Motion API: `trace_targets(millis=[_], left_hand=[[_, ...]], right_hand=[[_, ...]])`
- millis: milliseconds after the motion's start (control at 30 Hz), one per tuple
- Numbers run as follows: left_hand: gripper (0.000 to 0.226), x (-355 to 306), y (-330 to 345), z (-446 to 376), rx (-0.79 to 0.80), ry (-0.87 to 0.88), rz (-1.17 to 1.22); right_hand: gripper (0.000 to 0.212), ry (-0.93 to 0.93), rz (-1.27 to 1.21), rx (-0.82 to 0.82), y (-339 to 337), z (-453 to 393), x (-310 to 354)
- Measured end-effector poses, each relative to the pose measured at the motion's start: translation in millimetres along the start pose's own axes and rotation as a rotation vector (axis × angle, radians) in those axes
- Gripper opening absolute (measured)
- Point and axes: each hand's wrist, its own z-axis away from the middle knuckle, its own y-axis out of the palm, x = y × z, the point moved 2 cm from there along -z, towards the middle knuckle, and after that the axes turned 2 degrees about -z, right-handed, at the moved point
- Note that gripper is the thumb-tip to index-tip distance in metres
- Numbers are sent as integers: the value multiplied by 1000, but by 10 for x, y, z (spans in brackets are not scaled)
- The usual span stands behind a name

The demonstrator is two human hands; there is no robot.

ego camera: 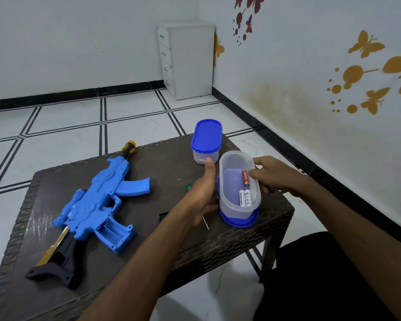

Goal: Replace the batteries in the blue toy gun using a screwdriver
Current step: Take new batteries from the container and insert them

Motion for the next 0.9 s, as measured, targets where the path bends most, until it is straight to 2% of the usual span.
trace_targets(millis=[100,200,233,300,367,433,500,633,733,900], left_hand=[[64,8,-36,8,-12,-15,17],[72,32,-46,39,-24,-30,10],[72,35,-60,48,-26,-34,0],[65,34,-108,61,-44,-15,-35],[53,45,-191,45,-102,50,-92],[39,49,-299,63,-182,159,-164],[30,51,-421,80,-252,258,-271],[28,48,-721,148,-391,349,-482],[26,84,-985,231,-476,366,-616],[25,210,-1384,326,-585,333,-660]], right_hand=[[24,3,32,54,24,-35,55],[33,79,218,90,-8,-21,168],[39,84,315,45,-33,-9,211],[42,-4,450,-163,-97,5,323],[31,-107,437,-299,-112,19,463],[23,-108,467,-247,-20,18,584],[26,-56,545,-156,114,-23,643],[31,43,700,-67,322,-73,691],[17,-88,624,-144,380,-4,717],[20,-149,668,-158,426,63,715]])
